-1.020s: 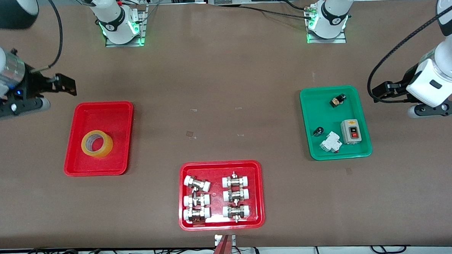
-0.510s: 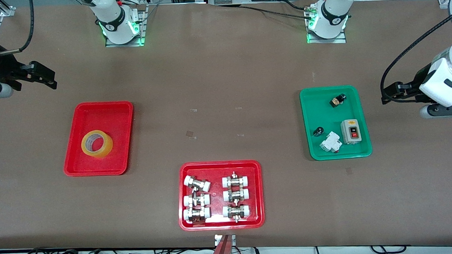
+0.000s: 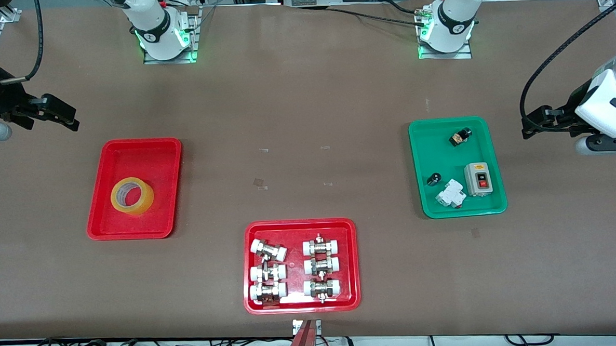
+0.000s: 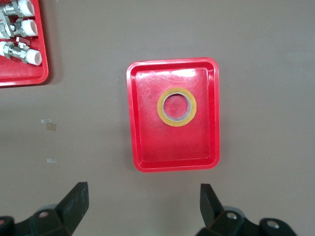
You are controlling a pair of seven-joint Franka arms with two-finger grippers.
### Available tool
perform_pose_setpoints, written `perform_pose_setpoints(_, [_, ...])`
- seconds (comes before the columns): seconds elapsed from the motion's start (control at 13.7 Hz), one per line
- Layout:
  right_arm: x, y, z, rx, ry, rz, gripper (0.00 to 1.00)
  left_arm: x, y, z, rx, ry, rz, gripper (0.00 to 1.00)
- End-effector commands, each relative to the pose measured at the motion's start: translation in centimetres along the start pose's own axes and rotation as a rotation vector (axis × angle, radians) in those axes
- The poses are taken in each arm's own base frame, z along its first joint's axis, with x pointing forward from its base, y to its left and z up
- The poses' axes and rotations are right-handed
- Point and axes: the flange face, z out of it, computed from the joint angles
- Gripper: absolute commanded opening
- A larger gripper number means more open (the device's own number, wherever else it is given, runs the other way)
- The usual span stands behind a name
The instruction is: Left arm passes tape to right arm into tray
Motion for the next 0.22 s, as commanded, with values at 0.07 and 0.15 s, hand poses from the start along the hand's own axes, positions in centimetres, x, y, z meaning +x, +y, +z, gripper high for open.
perform_pose_setpoints(0.07, [-0.45, -0.08, -1.23, 0.017, 0.024, -0.007, 1.0, -0.28, -0.06, -0.44, -0.024, 0.003, 0.019, 1.0])
perform_pose_setpoints(0.15, [-0.3, -0.13, -1.36, 0.014, 0.024, -0.011, 1.0, -0.28, -0.06, -0.44, -0.024, 0.003, 0.019, 1.0])
